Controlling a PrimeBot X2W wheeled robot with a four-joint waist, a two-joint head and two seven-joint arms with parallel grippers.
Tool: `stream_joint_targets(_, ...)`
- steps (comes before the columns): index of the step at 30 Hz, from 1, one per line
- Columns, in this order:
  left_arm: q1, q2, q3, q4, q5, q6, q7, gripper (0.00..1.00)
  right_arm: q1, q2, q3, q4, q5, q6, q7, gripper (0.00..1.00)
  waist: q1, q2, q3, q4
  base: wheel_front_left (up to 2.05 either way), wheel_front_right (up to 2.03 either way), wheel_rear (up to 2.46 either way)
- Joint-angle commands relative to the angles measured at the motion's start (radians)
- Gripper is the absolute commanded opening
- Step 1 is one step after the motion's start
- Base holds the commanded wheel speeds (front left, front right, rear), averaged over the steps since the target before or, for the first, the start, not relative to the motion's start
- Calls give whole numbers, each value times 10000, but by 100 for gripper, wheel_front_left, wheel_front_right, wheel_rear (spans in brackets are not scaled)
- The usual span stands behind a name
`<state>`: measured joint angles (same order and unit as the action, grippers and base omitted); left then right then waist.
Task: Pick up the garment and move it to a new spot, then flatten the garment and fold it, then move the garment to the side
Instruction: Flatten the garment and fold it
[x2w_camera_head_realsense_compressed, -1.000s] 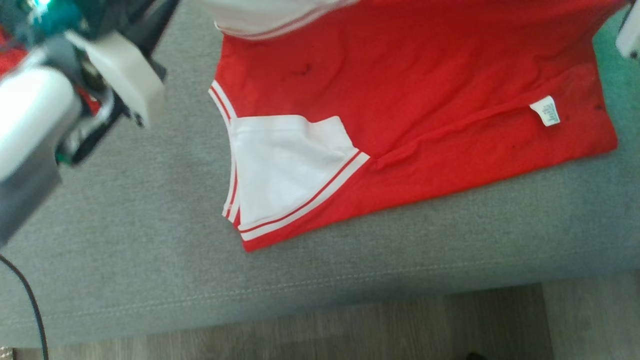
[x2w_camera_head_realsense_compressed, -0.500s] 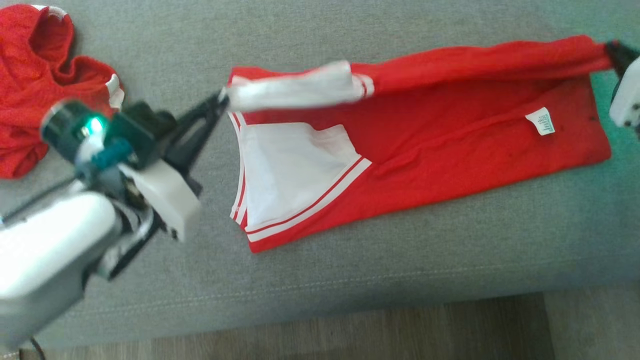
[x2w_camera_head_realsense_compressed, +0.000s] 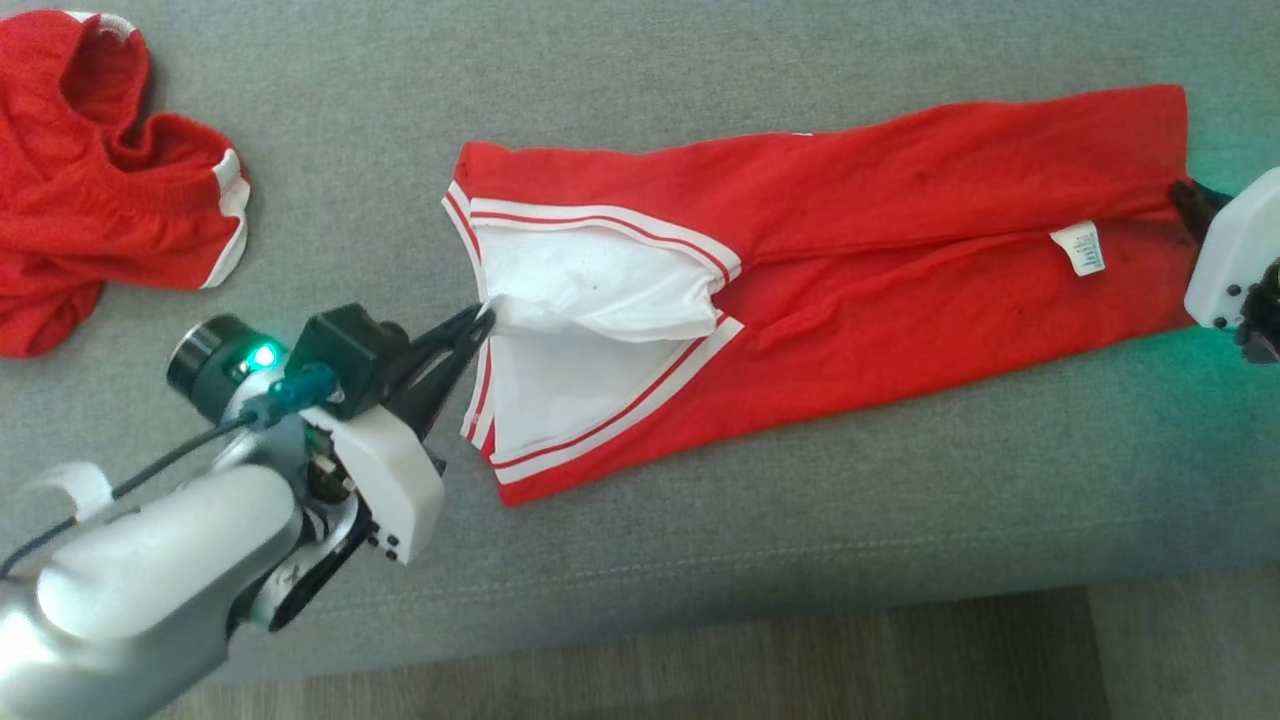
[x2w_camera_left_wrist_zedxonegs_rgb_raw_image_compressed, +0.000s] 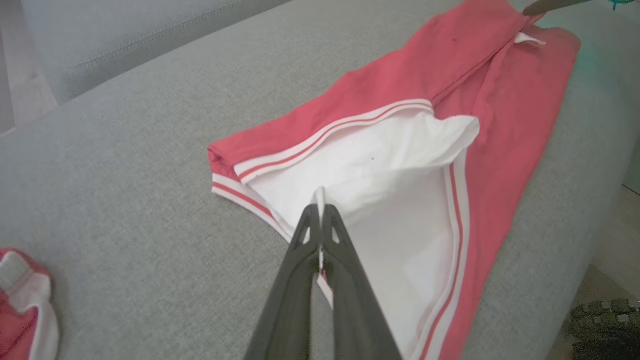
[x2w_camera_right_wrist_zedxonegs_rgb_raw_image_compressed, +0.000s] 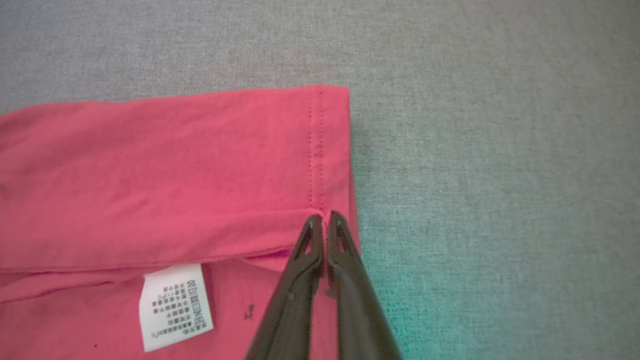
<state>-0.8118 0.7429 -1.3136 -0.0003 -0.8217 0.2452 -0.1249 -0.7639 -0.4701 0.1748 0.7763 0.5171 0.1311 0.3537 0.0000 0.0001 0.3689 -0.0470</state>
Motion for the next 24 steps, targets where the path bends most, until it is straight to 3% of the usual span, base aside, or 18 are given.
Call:
stream_joint_targets(1,1,265,423,-99,-105,-29,-81,0,133,-90,-15,-267,78,-4,-13,0,0,-1,-14,-5,0,0,0)
stream_joint_targets(3,106,166,423,103,-200,-91,-159,0,161,-51,-65,-201,80,-4,-71,0,0,-1,-61,-13,0,0,0)
stream_joint_targets(4,152,113,445,194,-257,-99,-228,0,182,-11,-99,-168,118,-4,-119,7,0,-1,-100,-13,0,0,0)
stream_joint_targets(5,209,49,472,273,-331,-95,-294,0,210,22,-130,-130,158,-4,-179,25,0,-1,-150,-10,0,0,0)
stream_joint_targets(6,270,-11,508,355,-401,-50,-350,0,240,50,-156,-113,188,-4,-284,56,0,-1,-201,-5,0,0,0)
stream_joint_targets(7,330,-78,533,430,-448,8,-406,28,276,73,-202,-99,215,-4,-447,100,0,-1,-267,-2,0,0,0)
stream_joint_targets(8,415,-154,593,504,-533,92,-488,98,318,105,-278,-66,235,-4,-639,100,0,-1,-339,0,0,0,0)
stream_joint_targets(13,1011,-561,1018,768,-908,719,-982,100,606,368,-771,59,201,-4,-1765,100,0,-1,-797,-20,0,0,0)
stream_joint_targets(19,2341,-1158,2141,620,-958,2260,-1346,100,1328,849,-1842,100,-418,-4,-3742,100,0,-1,-1569,-16,0,0,0)
stream_joint_targets(24,3929,-2046,3892,-173,334,3274,-1364,100,2267,1671,-3051,81,-1142,-4,-4967,100,0,-1,-2127,108,0,0,0)
